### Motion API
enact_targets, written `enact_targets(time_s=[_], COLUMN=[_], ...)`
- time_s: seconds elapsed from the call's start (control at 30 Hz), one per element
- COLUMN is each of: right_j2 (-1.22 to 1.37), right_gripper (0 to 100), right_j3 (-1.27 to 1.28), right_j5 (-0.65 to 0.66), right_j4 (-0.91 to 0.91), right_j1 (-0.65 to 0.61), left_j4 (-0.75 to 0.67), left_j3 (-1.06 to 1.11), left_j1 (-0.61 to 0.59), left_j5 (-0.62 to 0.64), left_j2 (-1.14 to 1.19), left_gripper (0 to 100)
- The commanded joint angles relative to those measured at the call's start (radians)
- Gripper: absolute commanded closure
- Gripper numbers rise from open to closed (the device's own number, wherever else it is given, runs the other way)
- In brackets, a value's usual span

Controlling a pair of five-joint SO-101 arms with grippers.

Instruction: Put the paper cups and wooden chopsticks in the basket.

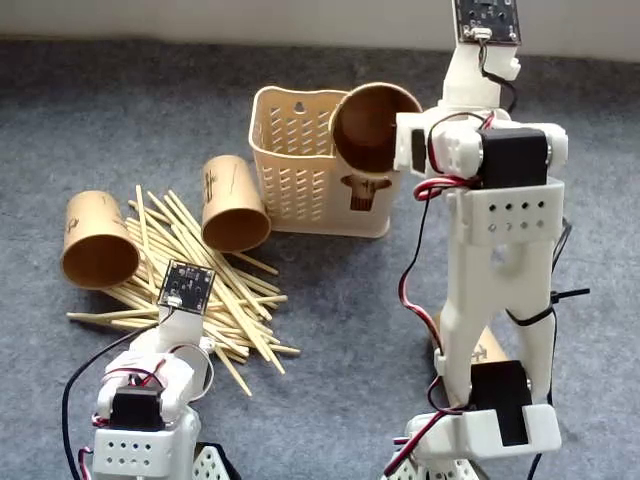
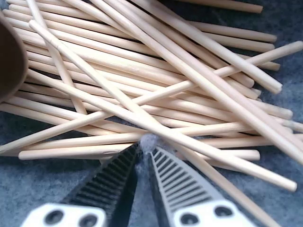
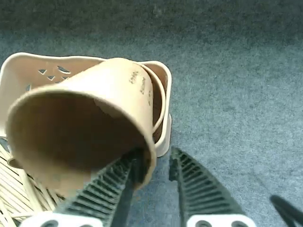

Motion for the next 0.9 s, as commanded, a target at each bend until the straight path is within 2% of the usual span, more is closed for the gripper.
enact_targets(time_s=[0.0,0.63,0.87], right_j2=[-0.008,-0.001,-0.001], right_gripper=[79.9,79.2,79.2], right_j3=[-0.039,0.039,0.076], right_j5=[0.009,0.011,0.014], right_j4=[-0.061,-0.435,-0.461], right_j1=[-0.002,-0.056,-0.084], left_j4=[0.003,0.003,0.003], left_j3=[0.019,0.019,0.019], left_j1=[0.016,0.016,0.016], left_j5=[-0.008,-0.008,-0.008], left_j2=[-0.015,-0.015,-0.015], left_gripper=[98,98,98])
